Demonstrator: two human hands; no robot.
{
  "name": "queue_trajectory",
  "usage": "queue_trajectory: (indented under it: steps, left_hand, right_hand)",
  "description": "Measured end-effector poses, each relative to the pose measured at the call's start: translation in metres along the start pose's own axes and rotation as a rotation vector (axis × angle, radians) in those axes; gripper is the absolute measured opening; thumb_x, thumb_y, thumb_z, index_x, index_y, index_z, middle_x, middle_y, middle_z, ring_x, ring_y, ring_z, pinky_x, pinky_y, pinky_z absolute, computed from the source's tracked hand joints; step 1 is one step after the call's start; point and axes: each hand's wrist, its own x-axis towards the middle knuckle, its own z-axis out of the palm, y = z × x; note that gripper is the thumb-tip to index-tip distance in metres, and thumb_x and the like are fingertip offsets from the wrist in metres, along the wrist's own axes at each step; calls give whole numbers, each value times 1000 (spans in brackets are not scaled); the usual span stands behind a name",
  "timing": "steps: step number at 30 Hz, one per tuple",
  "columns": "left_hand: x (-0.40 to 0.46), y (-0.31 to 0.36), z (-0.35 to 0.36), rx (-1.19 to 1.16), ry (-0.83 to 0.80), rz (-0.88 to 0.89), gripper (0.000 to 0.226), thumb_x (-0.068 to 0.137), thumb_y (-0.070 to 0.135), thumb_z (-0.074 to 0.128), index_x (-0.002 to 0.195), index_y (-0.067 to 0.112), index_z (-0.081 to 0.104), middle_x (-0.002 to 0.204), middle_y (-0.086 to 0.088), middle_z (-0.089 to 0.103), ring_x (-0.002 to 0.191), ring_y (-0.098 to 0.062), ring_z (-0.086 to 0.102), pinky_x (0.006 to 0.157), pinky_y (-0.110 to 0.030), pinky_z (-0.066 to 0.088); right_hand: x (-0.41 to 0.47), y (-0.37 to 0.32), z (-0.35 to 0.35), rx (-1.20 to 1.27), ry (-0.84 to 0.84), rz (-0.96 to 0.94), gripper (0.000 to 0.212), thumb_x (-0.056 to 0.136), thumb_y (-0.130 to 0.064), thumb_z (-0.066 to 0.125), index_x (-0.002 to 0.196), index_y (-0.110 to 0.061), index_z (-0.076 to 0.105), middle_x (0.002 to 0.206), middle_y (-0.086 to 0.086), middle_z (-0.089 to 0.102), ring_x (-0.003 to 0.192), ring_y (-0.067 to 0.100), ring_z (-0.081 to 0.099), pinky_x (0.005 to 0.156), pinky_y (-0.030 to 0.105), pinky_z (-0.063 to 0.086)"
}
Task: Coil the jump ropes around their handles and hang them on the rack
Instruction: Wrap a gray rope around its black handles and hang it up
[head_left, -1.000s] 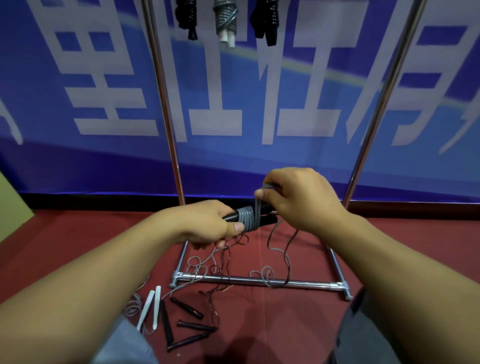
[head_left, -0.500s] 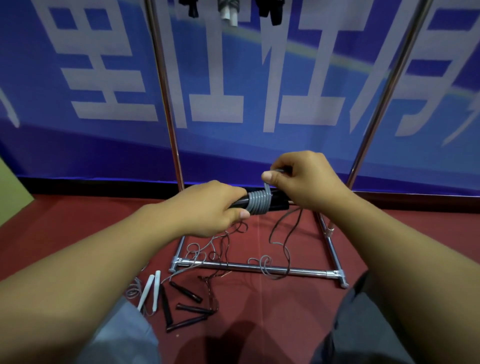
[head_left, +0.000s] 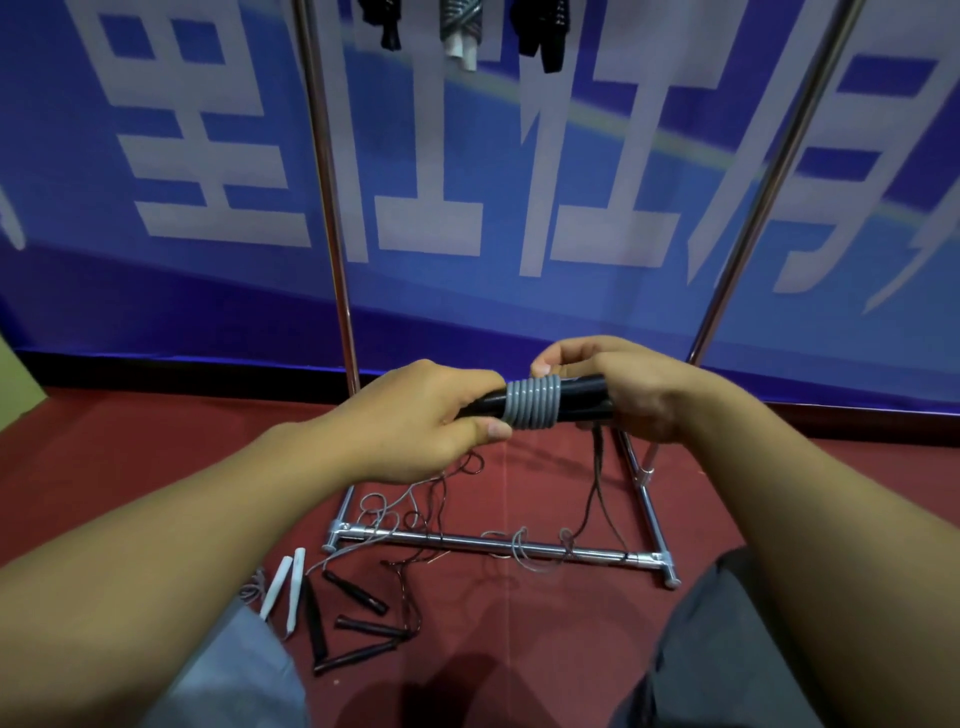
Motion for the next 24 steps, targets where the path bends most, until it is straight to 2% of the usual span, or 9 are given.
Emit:
queue_trajectory:
  steps: [3, 5, 8, 11, 15, 20, 24]
  left_hand:
    - [0, 1, -1, -226, 53, 10, 18, 93, 45, 58, 94, 27, 62, 68, -3, 62, 61, -22, 59, 60, -43, 48]
    - [1, 3, -3, -398, 74, 1, 11, 99, 33, 60, 98, 23, 64, 66, -5, 63, 58, -25, 60, 54, -38, 48]
    - [5, 5, -5, -556, 103, -49, 11, 101, 22, 56, 109, 19, 64, 61, 0, 59, 49, -13, 52, 46, -26, 44]
    - [8, 7, -8, -595, 154, -90, 13, 102, 23, 54, 107, 14, 62, 61, 1, 60, 44, -12, 50, 45, -24, 42]
    - [10, 5, -11, -675, 254, -198, 19, 103, 25, 52, 107, 9, 62, 58, 3, 59, 40, -14, 44, 43, -21, 37]
    - [11, -1, -11, -699, 300, -282, 21, 103, 27, 52, 106, 10, 63, 59, 3, 59, 40, -14, 44, 48, -24, 36]
    - [13, -6, -10, -677, 330, -323, 20, 103, 30, 52, 103, 15, 65, 59, 4, 60, 42, -14, 45, 49, -26, 38]
  right_hand:
    - [1, -1, -1, 68, -51, -6, 27, 95, -1, 48, 79, -17, 63, 64, 1, 52, 56, 13, 42, 53, 28, 29]
    - [0, -2, 0, 113, -64, -28, 35, 89, 6, 39, 72, -19, 58, 59, -3, 50, 54, 11, 37, 52, 26, 27]
    - [1, -5, 3, 173, -30, -54, 26, 94, -3, 45, 74, -18, 53, 62, -3, 50, 51, 10, 37, 49, 24, 27]
    - [3, -7, 3, 247, 39, -51, 25, 103, -19, 48, 80, -17, 57, 60, 0, 50, 50, 12, 41, 52, 26, 33]
    - [6, -4, 1, 261, 95, -60, 29, 103, -36, 51, 86, -14, 62, 57, 1, 50, 55, 16, 42, 60, 29, 38]
    - [5, -2, -2, 200, 110, -117, 26, 102, -36, 53, 92, -14, 61, 61, -2, 49, 54, 14, 35, 58, 29, 32]
    - [4, -2, -2, 149, 85, -151, 12, 100, -28, 58, 95, -17, 58, 63, -2, 47, 53, 12, 29, 52, 27, 23]
